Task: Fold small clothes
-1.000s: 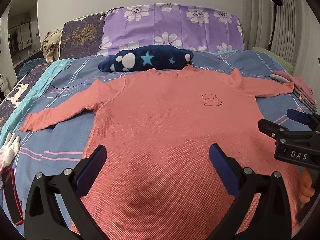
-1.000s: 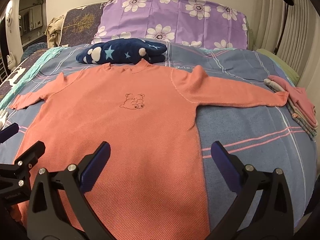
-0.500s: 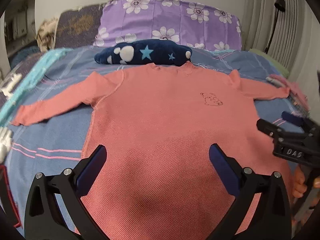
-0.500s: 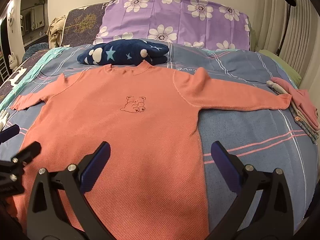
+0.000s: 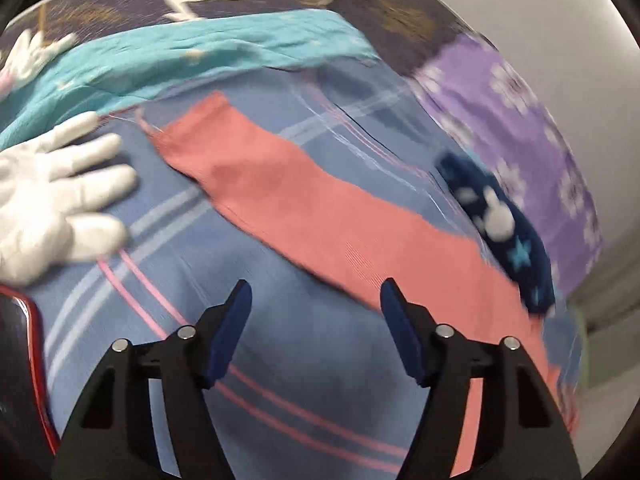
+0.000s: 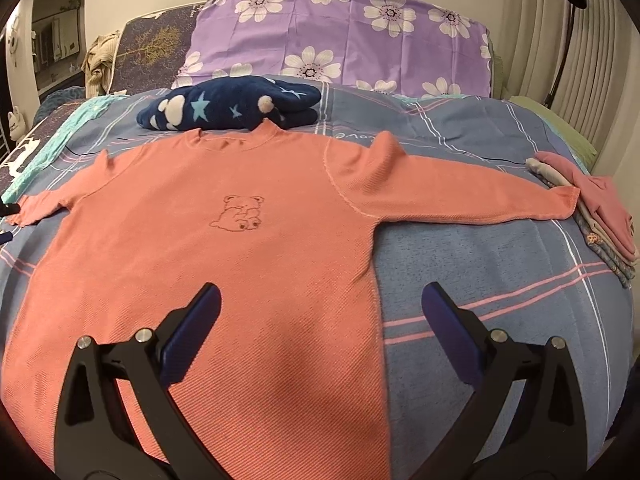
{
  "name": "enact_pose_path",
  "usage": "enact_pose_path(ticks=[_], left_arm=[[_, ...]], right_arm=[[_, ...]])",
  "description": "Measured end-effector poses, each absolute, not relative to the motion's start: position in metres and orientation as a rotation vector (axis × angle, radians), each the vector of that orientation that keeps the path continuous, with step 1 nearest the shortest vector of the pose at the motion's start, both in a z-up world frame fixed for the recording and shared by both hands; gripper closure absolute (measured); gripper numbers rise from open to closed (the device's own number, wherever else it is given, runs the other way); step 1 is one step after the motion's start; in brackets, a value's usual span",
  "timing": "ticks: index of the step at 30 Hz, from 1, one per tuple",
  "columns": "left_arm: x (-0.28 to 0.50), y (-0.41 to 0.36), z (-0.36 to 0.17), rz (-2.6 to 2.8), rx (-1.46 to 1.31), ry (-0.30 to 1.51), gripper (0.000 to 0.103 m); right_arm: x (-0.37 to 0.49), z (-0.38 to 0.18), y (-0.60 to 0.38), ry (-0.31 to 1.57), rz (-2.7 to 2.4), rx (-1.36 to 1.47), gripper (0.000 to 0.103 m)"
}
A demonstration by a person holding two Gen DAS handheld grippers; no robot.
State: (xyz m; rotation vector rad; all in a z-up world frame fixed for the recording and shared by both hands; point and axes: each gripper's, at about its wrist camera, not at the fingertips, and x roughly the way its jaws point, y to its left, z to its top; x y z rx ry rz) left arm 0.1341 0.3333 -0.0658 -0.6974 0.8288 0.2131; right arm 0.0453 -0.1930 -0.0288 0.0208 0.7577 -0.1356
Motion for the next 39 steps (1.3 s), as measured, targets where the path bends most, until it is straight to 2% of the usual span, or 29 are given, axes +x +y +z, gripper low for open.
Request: enact_pose_path(ticks=[6, 7, 9, 11, 12, 13, 19, 24, 30, 31, 33, 34, 35, 38, 39], left_arm=[[0.163, 0.4, -0.083, 0.405, -0.771, 0.798, 0.038], [0.165, 0.406, -0.084, 0.404, -0.79, 0.788, 0.041], [0.17, 0.416, -0.086, 0.407, -0.801, 0.769, 0.055], [0.182, 0.421, -0.086, 0.406, -0.778, 0.772, 0.086], [0.185, 0.419, -0.085, 0.405, -0.767, 0.776, 0.094], [0.188, 0.416, -0.082, 0.407, -0.746, 0.778, 0.098], [0.193, 0.358, -0.024, 0.282, -0.607, 0.679, 0.098], [0.198, 0.225, 0.029, -0.031, -0.394, 0.635, 0.098], [0.182, 0.06, 0.033, -0.417, -0.225, 0.665, 0.097], [0.177, 0.032, 0.028, -0.471, -0.183, 0.676, 0.092], [0.168, -0.004, 0.015, -0.536, -0.111, 0.685, 0.067], [0.162, -0.019, 0.007, -0.544, -0.066, 0.687, 0.048], [0.157, -0.027, 0.0, -0.544, -0.028, 0.685, 0.041], [0.144, -0.032, -0.018, -0.517, 0.113, 0.674, 0.035], [0.143, -0.026, -0.02, -0.498, 0.134, 0.67, 0.034]], right_arm=[[0.056, -0.034, -0.191, 0.78, -0.15, 0.004, 0.002], [0.058, -0.035, -0.19, 0.785, -0.151, 0.001, 0.002], [0.061, -0.037, -0.189, 0.793, -0.149, 0.003, 0.002], [0.064, -0.038, -0.187, 0.798, -0.14, 0.01, 0.002], [0.064, -0.038, -0.186, 0.798, -0.132, 0.013, 0.002], [0.065, -0.037, -0.185, 0.797, -0.122, 0.014, 0.002], [0.063, -0.034, -0.186, 0.779, -0.103, 0.014, 0.002], [0.059, -0.032, -0.194, 0.776, -0.103, 0.057, 0.002], [0.05, -0.034, -0.207, 0.774, -0.133, 0.071, 0.002], [0.048, -0.035, -0.211, 0.778, -0.14, 0.083, 0.002], [0.046, -0.037, -0.217, 0.782, -0.146, 0.101, 0.002], [0.045, -0.037, -0.221, 0.786, -0.148, 0.11, 0.002], [0.044, -0.038, -0.225, 0.793, -0.149, 0.122, 0.002], [0.047, -0.037, -0.232, 0.814, -0.119, 0.148, 0.003], [0.05, -0.036, -0.234, 0.824, -0.093, 0.16, 0.01]])
